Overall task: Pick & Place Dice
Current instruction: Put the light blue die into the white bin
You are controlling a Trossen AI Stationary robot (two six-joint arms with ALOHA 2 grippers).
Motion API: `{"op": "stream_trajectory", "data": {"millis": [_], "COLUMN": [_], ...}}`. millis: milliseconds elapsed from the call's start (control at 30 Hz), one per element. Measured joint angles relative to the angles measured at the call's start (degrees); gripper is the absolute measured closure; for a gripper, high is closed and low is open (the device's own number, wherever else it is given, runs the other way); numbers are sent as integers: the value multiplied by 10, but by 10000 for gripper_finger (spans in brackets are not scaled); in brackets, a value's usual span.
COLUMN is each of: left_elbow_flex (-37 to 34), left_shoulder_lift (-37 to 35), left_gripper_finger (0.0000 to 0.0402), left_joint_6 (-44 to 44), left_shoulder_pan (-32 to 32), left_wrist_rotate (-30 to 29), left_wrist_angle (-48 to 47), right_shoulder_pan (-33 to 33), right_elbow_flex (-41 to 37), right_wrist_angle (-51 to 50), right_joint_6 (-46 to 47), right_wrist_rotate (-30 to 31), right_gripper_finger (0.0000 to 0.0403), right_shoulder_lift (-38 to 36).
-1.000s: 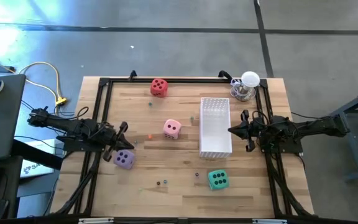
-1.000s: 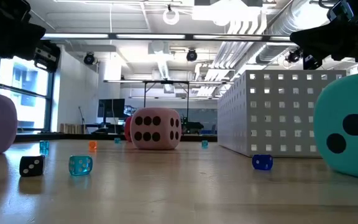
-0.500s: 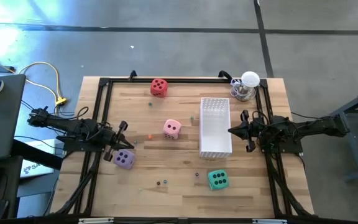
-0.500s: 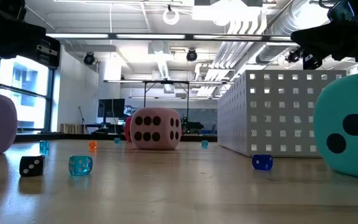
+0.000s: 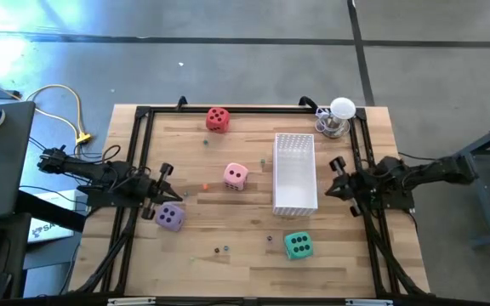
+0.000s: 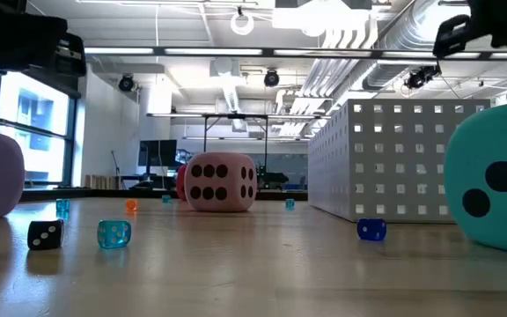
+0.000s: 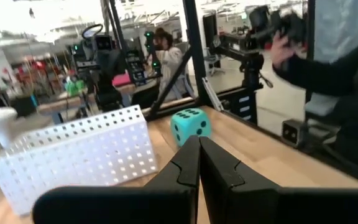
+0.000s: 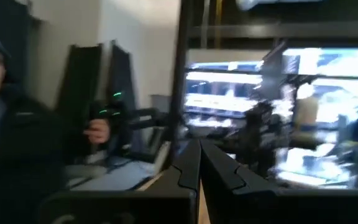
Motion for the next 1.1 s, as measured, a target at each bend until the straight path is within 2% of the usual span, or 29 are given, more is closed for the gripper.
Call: {"op": "stream_trajectory", "data": {"millis": [133,267,400,500,667,933,1000,1100], "left_elbow_flex": [0,0,0,0,0,0,0,0], "left_shoulder_lift": [0,0,0,0,0,0,0,0], "left_gripper_finger": [401,401,401,401,401,401,401,401], "left_joint_6": [18,-16,-34,-43,-55,-57,-57,-57], "left_shoulder_pan": [0,0,0,0,0,0,0,0], "left_wrist_rotate": [-29,-31,-31,-31,-31,-32,-32,-33], "left_wrist_angle": [-1,2,2,1,1,1,1,1], "right_shoulder_pan": [23,54,103,144,217,279,285,291], "right_elbow_flex": [62,119,184,248,356,498,520,533], "right_wrist_angle": [-17,-59,-76,-123,-175,-227,-244,-257], "right_joint_6": [-15,-28,-29,-50,-62,-63,-66,-74], "right_wrist_rotate": [36,68,176,268,407,660,694,690], "right_gripper_finger": [401,401,398,380,311,151,119,83], "right_shoulder_lift": [14,67,148,220,340,495,514,529]}}
